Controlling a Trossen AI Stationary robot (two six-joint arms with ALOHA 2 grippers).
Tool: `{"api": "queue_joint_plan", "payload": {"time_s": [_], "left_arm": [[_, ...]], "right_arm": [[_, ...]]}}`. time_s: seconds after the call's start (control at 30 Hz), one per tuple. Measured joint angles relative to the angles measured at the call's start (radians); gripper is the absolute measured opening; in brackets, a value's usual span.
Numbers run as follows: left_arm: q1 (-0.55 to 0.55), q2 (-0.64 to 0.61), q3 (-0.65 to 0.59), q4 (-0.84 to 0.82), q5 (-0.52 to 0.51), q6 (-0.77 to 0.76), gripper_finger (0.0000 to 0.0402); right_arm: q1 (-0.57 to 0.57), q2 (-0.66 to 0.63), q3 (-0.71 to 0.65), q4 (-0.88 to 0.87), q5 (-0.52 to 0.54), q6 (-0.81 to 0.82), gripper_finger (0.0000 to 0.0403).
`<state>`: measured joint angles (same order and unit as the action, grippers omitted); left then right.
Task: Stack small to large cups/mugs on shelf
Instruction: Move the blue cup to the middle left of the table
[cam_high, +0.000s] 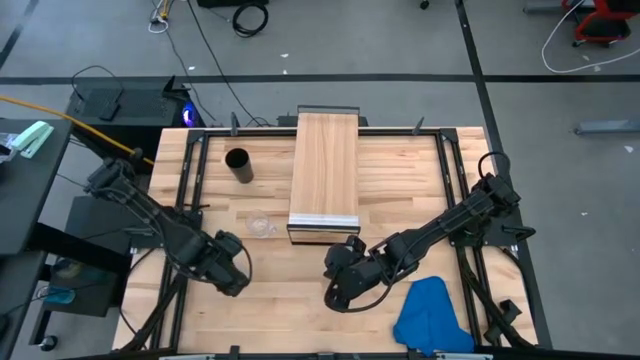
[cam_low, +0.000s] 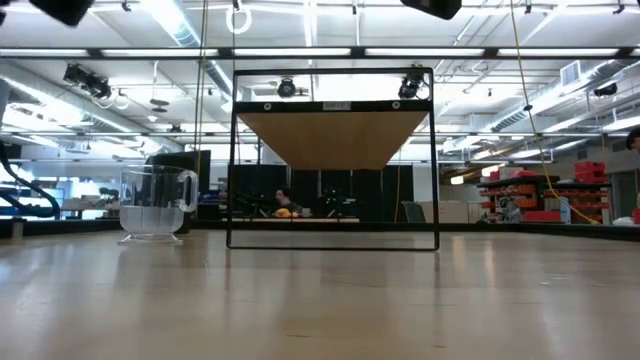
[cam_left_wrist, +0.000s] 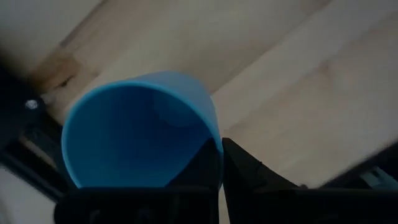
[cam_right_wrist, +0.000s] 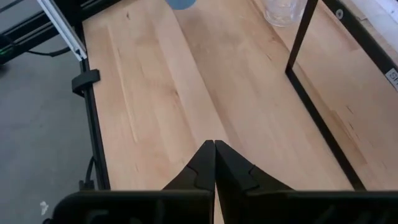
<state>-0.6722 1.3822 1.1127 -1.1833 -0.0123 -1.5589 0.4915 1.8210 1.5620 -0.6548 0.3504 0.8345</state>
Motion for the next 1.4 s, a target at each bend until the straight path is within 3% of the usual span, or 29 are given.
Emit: {"api": "queue_joint_plan", "payload": {"time_s": [0.4, 0.73, 1.23, 1.4], "left_arm": [[0.014, 0.013, -0.072, 0.059, 0.037, -0.006, 0.0010], [0.014, 0.013, -0.072, 0.067, -0.017, -0.008, 0.0010], [0.019, 0.091, -0.071, 0.068, 0.007, 0.018, 0.0011], [0.019, 0.092, -0.071, 0.066, 0.009, 0.018, 0.0029]], "right_arm": [[0.000, 0.000, 0.000, -0.003, 0.000, -0.007, 0.0011], [-0.006, 0.000, 0.000, -0.003, 0.001, -0.016, 0.0011], [-0.007, 0.001, 0.000, -0.002, 0.019, -0.016, 0.0011], [-0.007, 0.001, 0.000, -0.003, 0.019, -0.016, 0.0011]]}}
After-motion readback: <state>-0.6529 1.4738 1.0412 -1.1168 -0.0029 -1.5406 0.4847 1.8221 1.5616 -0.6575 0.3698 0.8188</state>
